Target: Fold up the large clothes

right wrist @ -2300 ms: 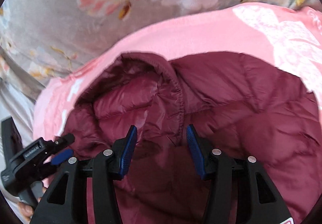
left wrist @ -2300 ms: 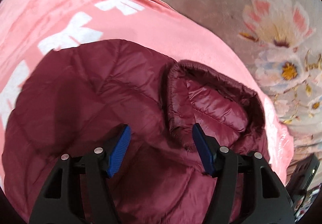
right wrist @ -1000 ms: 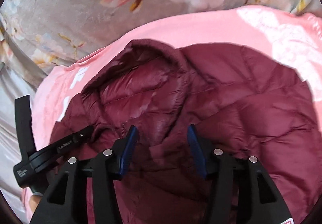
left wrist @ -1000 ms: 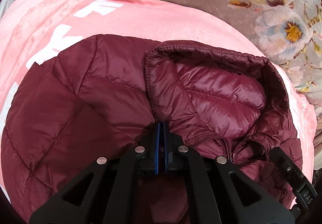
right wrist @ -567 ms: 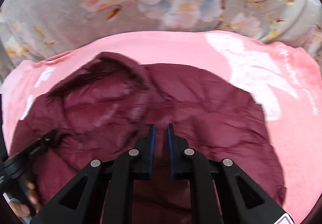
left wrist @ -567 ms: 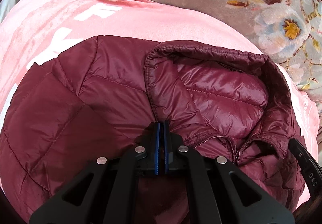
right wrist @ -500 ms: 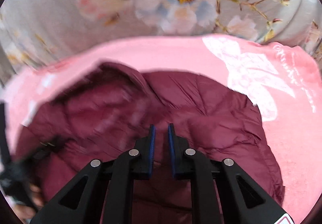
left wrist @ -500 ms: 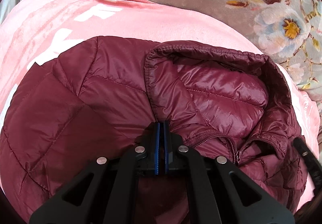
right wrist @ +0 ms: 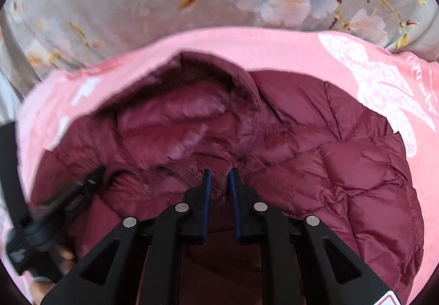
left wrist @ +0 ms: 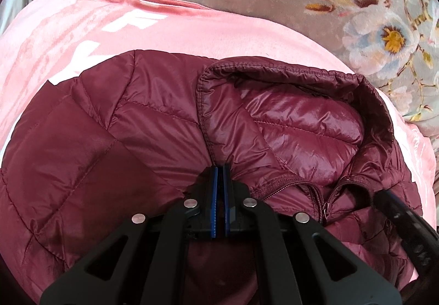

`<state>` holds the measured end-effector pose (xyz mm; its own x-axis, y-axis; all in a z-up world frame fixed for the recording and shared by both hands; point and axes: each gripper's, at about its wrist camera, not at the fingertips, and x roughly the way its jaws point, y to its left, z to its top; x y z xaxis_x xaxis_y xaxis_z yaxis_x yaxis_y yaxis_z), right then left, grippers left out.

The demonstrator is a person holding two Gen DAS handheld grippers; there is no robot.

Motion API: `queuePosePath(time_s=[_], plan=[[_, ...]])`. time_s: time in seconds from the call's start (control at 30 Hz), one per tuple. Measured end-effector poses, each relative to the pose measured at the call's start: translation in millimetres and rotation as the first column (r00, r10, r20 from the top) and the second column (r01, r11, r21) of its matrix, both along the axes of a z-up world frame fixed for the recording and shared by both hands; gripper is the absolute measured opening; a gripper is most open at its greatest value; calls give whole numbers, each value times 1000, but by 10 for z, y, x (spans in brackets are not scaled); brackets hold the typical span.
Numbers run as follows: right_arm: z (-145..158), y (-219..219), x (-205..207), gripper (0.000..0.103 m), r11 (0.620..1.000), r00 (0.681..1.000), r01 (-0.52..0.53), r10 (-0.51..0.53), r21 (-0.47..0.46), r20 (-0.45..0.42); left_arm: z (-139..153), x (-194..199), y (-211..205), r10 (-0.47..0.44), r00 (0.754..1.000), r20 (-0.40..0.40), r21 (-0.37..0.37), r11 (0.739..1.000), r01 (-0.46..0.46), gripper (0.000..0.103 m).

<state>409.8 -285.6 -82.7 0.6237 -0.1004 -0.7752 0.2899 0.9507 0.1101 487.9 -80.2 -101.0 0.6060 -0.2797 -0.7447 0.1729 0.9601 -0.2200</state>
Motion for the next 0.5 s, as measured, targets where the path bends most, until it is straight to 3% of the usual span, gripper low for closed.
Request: queuePosePath(time_s=[0.23,0.33,0.4,0.5], plan=[[-185,42,-15,10,998,999,-15,13,-67,-35,3,-9,-28,3,1000,5,7,1000,-3,3],[-158,-10,-113,10,999,999,-7,6,-38,-35,12,-14,58,8,1000,-5,-46,999,-8,4],[-52,-89,-224,10,1000,1000,8,-8,12,12,61,-11,180,38,999,-21,-74,996,-39,4],[274,-220,-300,21,995,989,2,-16,102,144,238,27,338,70,997,-15,-119,990,-72,4]])
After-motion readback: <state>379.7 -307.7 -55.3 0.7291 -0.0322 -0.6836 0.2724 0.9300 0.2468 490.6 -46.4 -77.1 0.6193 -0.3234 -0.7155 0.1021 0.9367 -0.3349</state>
